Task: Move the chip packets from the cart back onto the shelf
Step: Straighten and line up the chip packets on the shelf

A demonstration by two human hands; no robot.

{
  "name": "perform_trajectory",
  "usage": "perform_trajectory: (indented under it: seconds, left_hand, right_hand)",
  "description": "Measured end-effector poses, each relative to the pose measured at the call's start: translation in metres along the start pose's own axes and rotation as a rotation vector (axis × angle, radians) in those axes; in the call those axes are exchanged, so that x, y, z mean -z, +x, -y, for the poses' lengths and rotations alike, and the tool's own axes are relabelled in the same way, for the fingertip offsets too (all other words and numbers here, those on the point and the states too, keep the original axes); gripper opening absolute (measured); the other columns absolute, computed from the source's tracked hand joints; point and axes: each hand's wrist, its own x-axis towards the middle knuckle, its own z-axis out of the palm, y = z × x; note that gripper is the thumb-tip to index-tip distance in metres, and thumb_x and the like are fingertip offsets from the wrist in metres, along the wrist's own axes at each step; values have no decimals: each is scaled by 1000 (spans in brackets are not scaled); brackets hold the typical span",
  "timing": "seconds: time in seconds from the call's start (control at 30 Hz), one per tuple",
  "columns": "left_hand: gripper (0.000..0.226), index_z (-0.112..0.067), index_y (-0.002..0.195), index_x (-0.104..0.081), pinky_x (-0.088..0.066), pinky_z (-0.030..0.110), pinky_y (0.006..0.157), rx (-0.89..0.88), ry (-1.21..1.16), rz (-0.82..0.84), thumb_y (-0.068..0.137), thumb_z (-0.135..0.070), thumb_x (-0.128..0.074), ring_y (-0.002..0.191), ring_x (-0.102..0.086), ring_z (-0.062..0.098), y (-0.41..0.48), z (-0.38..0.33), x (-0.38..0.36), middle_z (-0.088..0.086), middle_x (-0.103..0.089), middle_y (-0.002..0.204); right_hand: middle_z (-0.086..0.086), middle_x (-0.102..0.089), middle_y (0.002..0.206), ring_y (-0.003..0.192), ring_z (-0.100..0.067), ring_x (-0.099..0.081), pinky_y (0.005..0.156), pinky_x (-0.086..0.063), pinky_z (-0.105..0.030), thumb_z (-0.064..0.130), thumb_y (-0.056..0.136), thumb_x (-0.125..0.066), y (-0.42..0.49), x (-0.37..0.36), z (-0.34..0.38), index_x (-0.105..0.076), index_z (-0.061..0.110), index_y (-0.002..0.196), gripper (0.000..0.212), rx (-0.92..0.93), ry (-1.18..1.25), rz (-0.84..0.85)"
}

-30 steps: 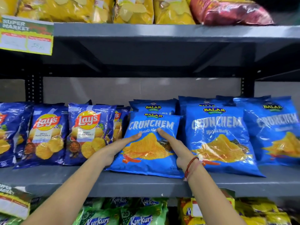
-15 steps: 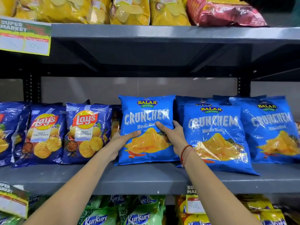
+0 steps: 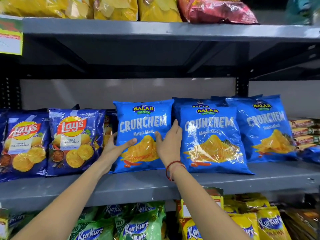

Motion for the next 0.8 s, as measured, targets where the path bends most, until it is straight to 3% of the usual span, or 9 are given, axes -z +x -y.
perform_trajectory:
  seconds: [0.1, 0.2, 0.3, 0.4, 0.5, 0.57, 0.63, 0.8]
  left_hand:
    - [109, -18, 137, -35, -37, 40, 107, -199, 127, -245, 48, -68, -75, 126, -45, 20, -12, -7, -8, 4, -44, 140]
    - [68, -16, 129, -42, -37, 36, 103, -552, 284, -450, 75, -45, -69, 121, -44, 21, -34, -26, -26, 5, -44, 128]
    - [47, -14, 119, -50, -40, 31, 97, -780, 398, -323, 78, -34, -65, 112, -46, 16, -46, -47, -60, -5, -44, 115]
    - [50, -17, 124, -48, -44, 38, 96, -640, 390, -47, 81, -33, -67, 111, -47, 12, -46, -53, -106, -4, -46, 120]
    - [66, -17, 137, -35, -39, 42, 104, -427, 407, 120, 82, -41, -62, 124, -44, 18, -41, -43, -148, 4, -39, 141]
    - [71, -15, 143, -26, -29, 43, 111, -322, 432, 149, 85, -44, -56, 135, -34, 24, -40, -35, -169, 10, -32, 149]
    - [75, -14, 147, -13, -21, 38, 114, -228, 415, 167, 89, -42, -51, 141, -22, 25, -41, -30, -183, 10, -21, 154]
    - [93, -18, 148, 0, -25, 42, 114, 22, 185, 188, 82, -49, -58, 141, -24, 28, -37, -17, -191, 6, -19, 156]
  right_hand:
    - [-13, -36, 145, 136, -26, -31, 111, -27, -31, 26, 90, -59, -8, 31, 3, -23, 6, 146, 69, 185, -57, -101]
    - [-9, -47, 135, 125, -20, -38, 103, -32, -28, 33, 88, -60, -8, 79, -5, -39, 11, 137, 58, 271, -126, -274]
    - [-11, -50, 130, 120, -24, -39, 97, -31, -31, 43, 83, -64, 4, 124, -28, -45, 11, 133, 62, 172, -218, -400]
    - [-15, -49, 134, 124, -33, -41, 99, -34, -41, 59, 72, -67, 16, 154, -51, -40, 10, 137, 86, -29, -333, -389]
    - [-17, -43, 141, 131, -35, -38, 105, -34, -46, 70, 60, -69, 20, 169, -71, -26, 10, 145, 113, -216, -293, -229]
    - [-12, -40, 147, 136, -29, -37, 110, -33, -44, 75, 51, -70, 21, 172, -81, -21, 11, 147, 126, -308, -136, -81]
    - [-5, -45, 145, 133, -25, -43, 111, -35, -39, 70, 49, -75, 23, 172, -90, -23, 13, 147, 125, -371, 11, 21]
    - [1, -52, 138, 124, -20, -53, 107, -43, -44, 74, 25, -81, 31, 169, -109, -30, 23, 143, 138, -372, 135, 114]
